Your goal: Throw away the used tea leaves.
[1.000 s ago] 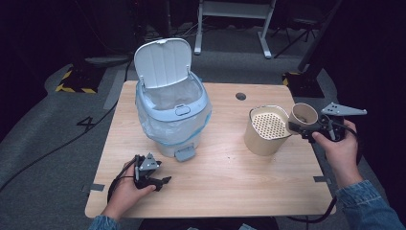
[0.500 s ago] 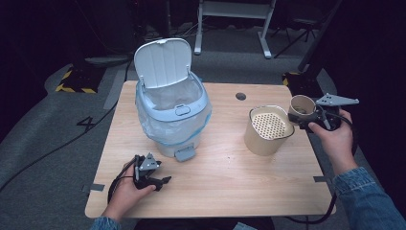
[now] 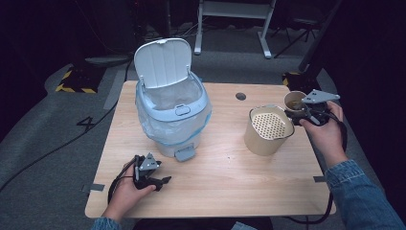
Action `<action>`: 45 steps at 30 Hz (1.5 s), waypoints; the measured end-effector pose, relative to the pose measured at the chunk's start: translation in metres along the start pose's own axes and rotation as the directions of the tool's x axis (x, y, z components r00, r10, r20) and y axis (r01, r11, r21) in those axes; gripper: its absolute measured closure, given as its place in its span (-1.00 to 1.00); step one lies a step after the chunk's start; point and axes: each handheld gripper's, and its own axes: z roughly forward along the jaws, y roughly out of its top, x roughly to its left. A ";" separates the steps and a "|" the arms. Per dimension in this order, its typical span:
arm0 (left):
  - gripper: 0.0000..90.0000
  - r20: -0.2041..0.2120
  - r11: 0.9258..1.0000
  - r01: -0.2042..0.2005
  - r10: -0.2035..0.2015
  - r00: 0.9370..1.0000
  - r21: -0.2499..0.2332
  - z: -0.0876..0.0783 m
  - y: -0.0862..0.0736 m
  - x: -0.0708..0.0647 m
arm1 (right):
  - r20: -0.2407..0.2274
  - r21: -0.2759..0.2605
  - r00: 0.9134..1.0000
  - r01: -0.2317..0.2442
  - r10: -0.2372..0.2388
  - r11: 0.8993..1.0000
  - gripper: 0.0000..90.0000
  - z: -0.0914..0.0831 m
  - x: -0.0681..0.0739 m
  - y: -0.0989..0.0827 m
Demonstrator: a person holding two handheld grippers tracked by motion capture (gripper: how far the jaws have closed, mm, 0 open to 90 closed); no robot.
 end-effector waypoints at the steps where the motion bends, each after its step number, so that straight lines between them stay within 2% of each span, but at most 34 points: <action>1: -0.37 0.000 1.000 0.001 -0.001 1.000 0.000 0.000 0.000 0.000 | 0.018 0.015 0.999 0.028 -0.028 1.000 -0.34 0.001 0.002 0.001; 3: -0.37 0.000 1.000 0.001 -0.001 1.000 0.000 0.000 0.000 0.000 | 0.023 0.028 0.999 0.047 -0.047 0.999 -0.33 0.003 0.005 0.002; 4: -0.37 0.000 1.000 0.002 -0.002 1.000 0.000 0.000 0.000 0.000 | 0.034 0.042 0.997 0.073 -0.074 0.996 -0.33 0.005 0.007 0.003; 5: -0.37 0.001 1.000 0.002 -0.002 1.000 0.000 0.000 0.000 0.000 | 0.034 0.042 0.997 0.073 -0.074 0.996 -0.33 0.005 0.007 0.003; 7: -0.37 0.001 1.000 0.002 -0.002 1.000 0.000 0.000 0.000 0.000 | 0.052 0.066 0.992 0.109 -0.113 0.992 -0.33 0.007 0.010 0.005; 10: -0.37 0.001 1.000 0.003 -0.003 1.000 0.000 0.000 0.000 0.000 | 0.059 0.079 0.989 0.129 -0.134 0.989 -0.33 0.007 0.012 0.005; 13: -0.37 0.002 1.000 0.003 -0.003 1.000 -0.001 0.000 0.000 0.000 | 0.069 0.102 0.980 0.177 -0.184 0.979 -0.33 0.008 0.014 0.007; 14: -0.37 0.002 1.000 0.003 -0.003 1.000 -0.001 0.000 0.000 0.000 | 0.073 0.109 0.973 0.212 -0.221 0.971 -0.32 0.008 0.016 0.008; 15: -0.37 0.003 1.000 0.003 -0.003 1.000 -0.001 0.000 0.000 0.000 | 0.073 0.109 0.973 0.212 -0.221 0.971 -0.32 0.008 0.016 0.008; 17: -0.37 0.002 1.000 0.004 -0.004 1.000 -0.001 0.000 0.000 0.000 | 0.082 0.124 0.960 0.256 -0.267 0.959 -0.32 0.008 0.018 0.009; 18: -0.37 0.002 1.000 0.003 -0.003 1.000 -0.001 0.000 0.000 0.000 | 0.094 0.137 0.942 0.309 -0.323 0.941 -0.32 0.007 0.020 0.009; 19: -0.37 0.002 1.000 0.004 -0.004 1.000 -0.001 0.000 0.000 0.000 | 0.094 0.137 0.942 0.309 -0.323 0.941 -0.32 0.007 0.020 0.009; 20: -0.37 0.002 1.000 0.003 -0.003 1.000 -0.001 0.000 0.000 0.000 | 0.098 0.142 0.936 0.322 -0.337 0.936 -0.32 0.008 0.021 0.009; 22: -0.37 0.002 1.000 0.003 -0.003 1.000 -0.001 0.000 0.000 0.000 | 0.104 0.160 0.918 0.365 -0.383 0.917 -0.32 0.008 0.023 0.009; 23: -0.37 0.002 1.000 0.004 -0.004 1.000 -0.001 0.000 0.000 0.000 | 0.115 0.176 0.899 0.399 -0.422 0.900 -0.32 0.008 0.024 0.010; 24: -0.37 0.002 1.000 0.003 -0.003 1.000 -0.001 0.000 0.000 0.000 | 0.117 0.185 0.888 0.420 -0.444 0.888 -0.32 0.008 0.025 0.010; 25: -0.37 0.002 1.000 0.003 -0.003 1.000 -0.001 0.000 0.000 0.000 | 0.118 0.189 0.883 0.430 -0.455 0.883 -0.32 0.008 0.026 0.011; 27: -0.37 0.002 1.000 0.003 -0.003 1.000 -0.001 0.000 0.000 0.000 | 0.126 0.207 0.856 0.472 -0.502 0.857 -0.32 0.008 0.027 0.012; 28: -0.37 0.002 1.000 0.003 -0.003 1.000 -0.001 0.000 0.000 0.000 | 0.134 0.216 0.839 0.495 -0.528 0.841 -0.32 0.007 0.029 0.013; 29: -0.37 0.002 1.000 0.003 -0.003 1.000 -0.001 0.000 0.000 0.000 | 0.137 0.227 0.816 0.526 -0.562 0.819 -0.32 0.007 0.030 0.015; 30: -0.37 0.002 1.000 0.003 -0.003 1.000 -0.001 0.000 0.000 0.000 | 0.137 0.227 0.816 0.526 -0.562 0.819 -0.32 0.007 0.030 0.015; 33: -0.37 0.002 1.000 0.003 -0.003 1.000 -0.001 0.000 0.000 0.001 | 0.139 0.257 0.770 0.579 -0.623 0.774 -0.32 0.006 0.032 0.018; 34: -0.37 0.002 1.000 0.003 -0.003 1.000 -0.001 0.000 0.000 0.001 | 0.139 0.257 0.770 0.579 -0.623 0.774 -0.32 0.006 0.032 0.018; 37: -0.37 0.002 1.000 0.002 -0.002 1.000 -0.001 0.000 0.000 0.001 | 0.142 0.285 0.718 0.629 -0.681 0.723 -0.32 0.007 0.034 0.019; 40: -0.37 0.002 1.000 0.002 -0.002 1.000 -0.001 0.000 0.000 0.001 | 0.144 0.318 0.681 0.656 -0.718 0.685 -0.32 0.008 0.038 0.020; 41: -0.37 0.002 1.000 0.002 -0.002 1.000 -0.001 0.000 0.000 0.001 | 0.149 0.332 0.655 0.673 -0.741 0.662 -0.32 0.008 0.039 0.020; 42: -0.37 0.001 1.000 0.002 -0.002 1.000 0.000 0.000 0.000 0.000 | 0.151 0.347 0.636 0.682 -0.756 0.643 -0.32 0.008 0.040 0.020; 43: -0.37 0.002 1.000 0.003 -0.003 1.000 -0.001 0.000 0.000 0.001 | 0.151 0.353 0.622 0.692 -0.769 0.629 -0.32 0.009 0.041 0.021; 44: -0.37 0.002 1.000 0.003 -0.003 1.000 -0.001 0.000 0.000 0.001 | 0.162 0.381 0.578 0.711 -0.800 0.591 -0.32 0.009 0.043 0.022; 45: -0.37 0.002 1.000 0.002 -0.002 1.000 -0.001 0.000 0.000 0.001 | 0.164 0.391 0.554 0.723 -0.816 0.570 -0.32 0.009 0.045 0.022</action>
